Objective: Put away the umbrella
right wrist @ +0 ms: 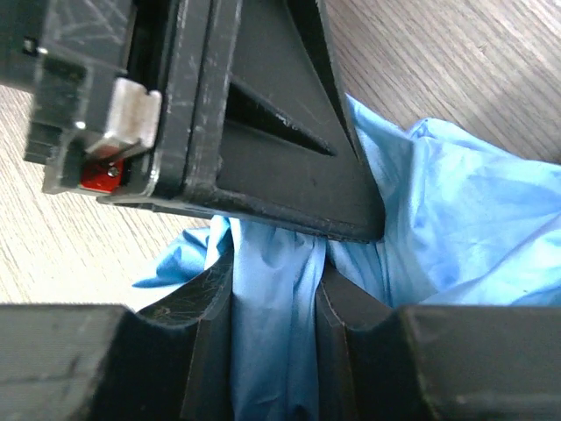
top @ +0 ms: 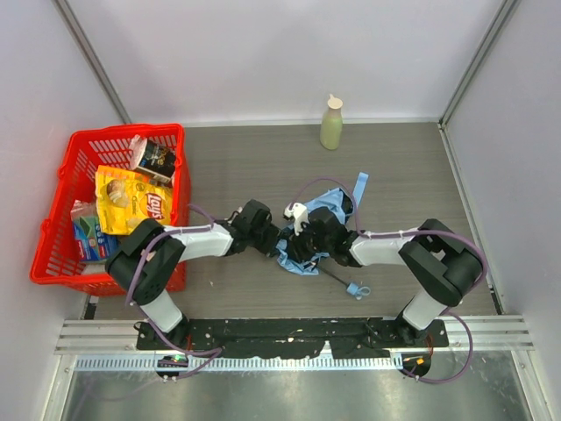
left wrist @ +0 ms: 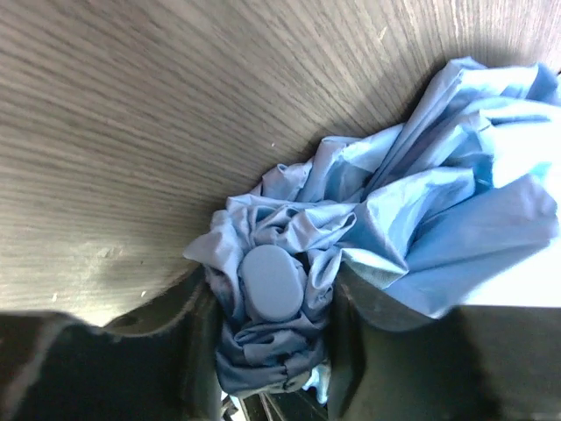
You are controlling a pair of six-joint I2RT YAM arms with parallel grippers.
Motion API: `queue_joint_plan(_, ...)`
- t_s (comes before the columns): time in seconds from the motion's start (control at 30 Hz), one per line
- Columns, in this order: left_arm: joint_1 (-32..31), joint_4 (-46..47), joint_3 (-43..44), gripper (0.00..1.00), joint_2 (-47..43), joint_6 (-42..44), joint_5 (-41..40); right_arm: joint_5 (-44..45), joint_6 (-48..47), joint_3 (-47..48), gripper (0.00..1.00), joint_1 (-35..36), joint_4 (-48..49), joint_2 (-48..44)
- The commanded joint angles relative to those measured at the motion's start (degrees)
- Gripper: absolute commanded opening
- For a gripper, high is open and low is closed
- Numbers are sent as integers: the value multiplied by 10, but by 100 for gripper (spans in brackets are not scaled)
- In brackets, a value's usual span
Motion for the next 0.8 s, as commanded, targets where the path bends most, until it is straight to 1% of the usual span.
queue_joint_plan(0.0,-7,41,-33,30,32,36,-58,-27,2,-13,1,37,-75,-1)
queue_joint_plan(0.13,-7,41,-50,1,23,54,-61,7,12,3,1,51,-102,-15)
queue_joint_plan(0.17,-7,40,-54,0,19,55,-61,32,21,17,4,56,-115,-18)
queue_joint_plan(0.2,-8,42,-58,0,16,57,-62,46,27,25,15,61,-139,-29)
queue_joint_plan(0.23,-9,44,-61,0,11,61,-63,71,34,42,20,70,-157,-35)
queue_joint_plan(0.27,-9,41,-63,0,8,63,-66,103,39,52,32,75,-187,-52)
queue_joint_plan(0.3,-10,40,-67,0,4,65,-67,119,51,67,36,85,-206,-74)
queue_joint_plan(0.33,-10,40,-70,0,1,66,-68,142,58,74,43,89,-236,-84)
queue_joint_plan(0.37,-10,40,-74,0,-3,66,-67,150,73,85,46,91,-249,-109)
queue_joint_plan(0.4,-10,37,-78,0,-6,62,-63,171,80,95,51,90,-276,-121)
queue_joint_plan(0.43,-10,33,-80,0,-10,62,-63,180,94,99,53,91,-293,-150)
queue_joint_plan(0.47,-10,25,-79,0,-13,64,-62,221,110,104,55,92,-315,-168)
queue_joint_plan(0.53,-10,12,-73,0,-18,68,-64,260,137,97,61,91,-326,-220)
queue_joint_plan(0.57,-10,12,-74,0,-24,72,-67,271,145,92,66,90,-319,-254)
queue_joint_plan(0.63,-10,13,-77,0,-30,77,-69,275,162,81,72,88,-319,-288)
queue_joint_plan(0.67,-10,14,-78,0,-31,80,-68,295,178,83,73,76,-328,-293)
queue_joint_plan(0.7,-10,16,-78,0,-31,83,-66,309,195,87,76,62,-364,-299)
queue_joint_plan(0.73,-10,19,-78,0,-31,90,-65,337,238,96,76,9,-385,-300)
queue_joint_plan(0.77,-10,20,-79,0,-32,93,-64,344,259,97,76,-22,-427,-301)
